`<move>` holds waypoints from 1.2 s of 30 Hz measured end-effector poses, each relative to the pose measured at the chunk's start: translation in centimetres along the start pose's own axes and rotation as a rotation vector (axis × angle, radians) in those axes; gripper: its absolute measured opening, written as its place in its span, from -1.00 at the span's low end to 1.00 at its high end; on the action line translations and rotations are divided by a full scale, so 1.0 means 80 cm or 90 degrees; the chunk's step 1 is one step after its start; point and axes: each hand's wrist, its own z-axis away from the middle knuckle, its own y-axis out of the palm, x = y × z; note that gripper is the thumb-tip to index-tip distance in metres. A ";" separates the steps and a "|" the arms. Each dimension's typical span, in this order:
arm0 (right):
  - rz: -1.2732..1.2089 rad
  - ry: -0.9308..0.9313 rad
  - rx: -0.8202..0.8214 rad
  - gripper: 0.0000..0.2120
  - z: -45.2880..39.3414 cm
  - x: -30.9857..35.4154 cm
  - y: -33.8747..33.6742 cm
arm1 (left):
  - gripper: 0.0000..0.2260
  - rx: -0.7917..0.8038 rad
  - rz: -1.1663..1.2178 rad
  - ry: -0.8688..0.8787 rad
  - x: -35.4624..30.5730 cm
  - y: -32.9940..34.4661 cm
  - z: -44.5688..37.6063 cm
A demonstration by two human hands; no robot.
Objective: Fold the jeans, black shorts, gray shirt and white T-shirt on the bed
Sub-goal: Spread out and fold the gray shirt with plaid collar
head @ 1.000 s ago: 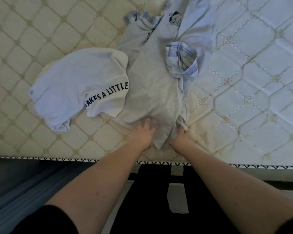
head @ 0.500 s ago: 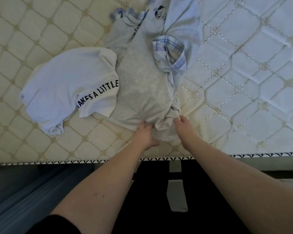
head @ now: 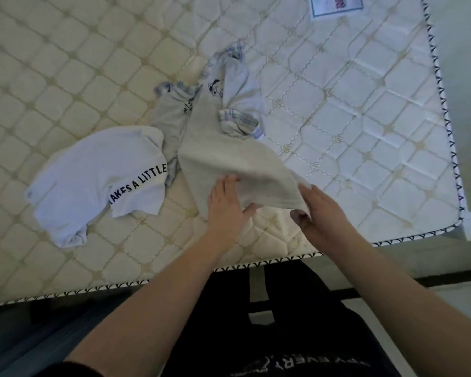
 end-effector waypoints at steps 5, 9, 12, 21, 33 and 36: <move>0.252 -0.122 0.084 -0.85 0.062 0.043 0.009 | -0.49 0.019 0.062 0.250 -0.066 -0.068 0.001; 0.389 -0.255 0.114 -0.92 0.106 0.080 0.037 | -0.43 0.075 0.061 0.303 -0.112 -0.108 0.015; 0.489 -0.333 0.114 -0.93 0.135 0.104 0.063 | -0.42 0.071 0.077 0.235 -0.136 -0.139 0.021; 0.252 -0.278 0.063 -0.70 0.146 0.119 0.092 | -0.85 0.068 0.126 0.056 -0.178 -0.243 -0.015; 0.569 -0.122 -0.018 -0.60 0.084 0.062 0.096 | -0.81 -0.089 0.612 0.084 -0.291 -0.379 0.005; 0.465 -0.108 -0.024 -0.77 0.078 0.082 0.090 | -0.82 -0.145 0.647 0.148 -0.301 -0.412 0.002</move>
